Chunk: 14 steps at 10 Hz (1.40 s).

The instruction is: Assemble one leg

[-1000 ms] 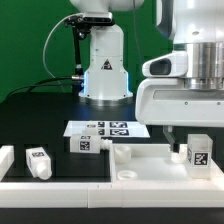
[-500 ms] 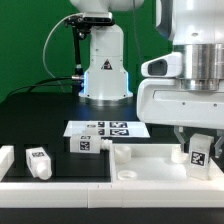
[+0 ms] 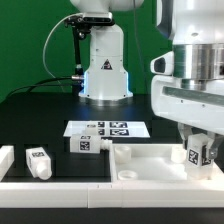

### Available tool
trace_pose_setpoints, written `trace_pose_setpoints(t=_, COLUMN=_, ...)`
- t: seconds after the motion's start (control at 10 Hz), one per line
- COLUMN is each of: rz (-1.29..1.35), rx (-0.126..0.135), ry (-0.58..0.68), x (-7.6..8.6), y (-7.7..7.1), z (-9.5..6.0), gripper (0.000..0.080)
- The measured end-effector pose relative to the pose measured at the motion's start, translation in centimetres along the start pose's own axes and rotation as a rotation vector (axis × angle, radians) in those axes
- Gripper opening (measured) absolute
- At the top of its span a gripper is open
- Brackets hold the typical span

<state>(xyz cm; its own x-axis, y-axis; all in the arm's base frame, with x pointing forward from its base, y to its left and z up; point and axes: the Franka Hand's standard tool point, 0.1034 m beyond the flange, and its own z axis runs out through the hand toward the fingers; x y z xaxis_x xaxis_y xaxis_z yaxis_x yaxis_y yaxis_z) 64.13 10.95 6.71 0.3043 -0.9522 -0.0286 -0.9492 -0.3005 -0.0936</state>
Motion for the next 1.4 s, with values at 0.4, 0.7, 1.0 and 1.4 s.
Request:
trace_pose_setpoints(t=0.4, rz=0.479, rx=0.025, ry=-0.036, x=-0.09, y=-0.04, z=0.06, gripper=0.0284)
trace_pose_setpoints(t=0.7, rz=0.425, rx=0.025, ry=-0.034, x=-0.14, y=-0.03, z=0.12, gripper=0.0551)
trace_pose_setpoints(t=1.0, rz=-0.117, rx=0.030, ry=-0.034, x=-0.42, y=0.01, z=0.04, gripper=0.0644)
trace_pose_setpoints(t=1.4, rz=-0.423, rx=0.023, ry=-0.013, x=-0.16, y=0.04, z=0.05, gripper=0.0649)
